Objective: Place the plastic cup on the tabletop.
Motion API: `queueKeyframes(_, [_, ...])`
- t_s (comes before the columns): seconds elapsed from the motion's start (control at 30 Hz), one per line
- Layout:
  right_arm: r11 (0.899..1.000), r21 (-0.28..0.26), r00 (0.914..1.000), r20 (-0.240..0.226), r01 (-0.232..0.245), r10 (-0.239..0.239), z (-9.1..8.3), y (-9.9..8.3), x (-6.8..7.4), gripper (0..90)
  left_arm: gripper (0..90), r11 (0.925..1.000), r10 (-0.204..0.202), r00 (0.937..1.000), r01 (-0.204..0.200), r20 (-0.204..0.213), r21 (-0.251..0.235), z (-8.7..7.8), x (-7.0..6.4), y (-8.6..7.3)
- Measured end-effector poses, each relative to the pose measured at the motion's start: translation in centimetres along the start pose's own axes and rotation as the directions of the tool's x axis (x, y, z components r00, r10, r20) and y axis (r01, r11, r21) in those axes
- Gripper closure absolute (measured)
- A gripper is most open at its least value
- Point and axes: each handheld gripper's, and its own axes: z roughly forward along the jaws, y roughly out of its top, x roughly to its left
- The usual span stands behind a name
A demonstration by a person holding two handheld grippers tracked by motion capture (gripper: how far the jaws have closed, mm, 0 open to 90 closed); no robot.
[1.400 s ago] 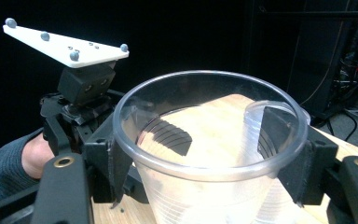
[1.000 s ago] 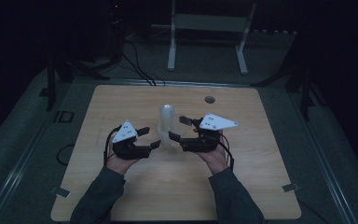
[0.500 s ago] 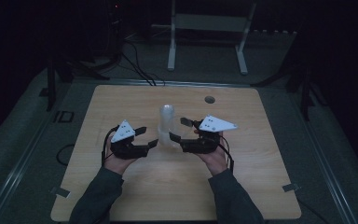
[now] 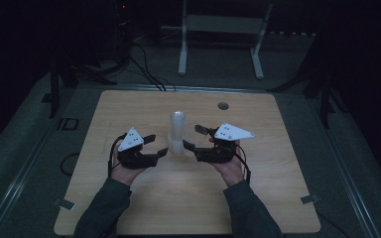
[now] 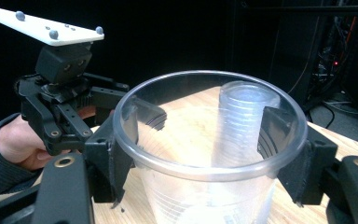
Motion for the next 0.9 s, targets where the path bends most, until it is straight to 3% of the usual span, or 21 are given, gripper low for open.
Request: queueKeyframes(0.9, [1.000,0.029,0.9994,0.035,-0.005,0.004,-0.4,-1.7,-0.7,28.6,30.6,1.0000,0.005,1.0000,-0.005,0.004,-0.002,0.0,-0.2,0.1])
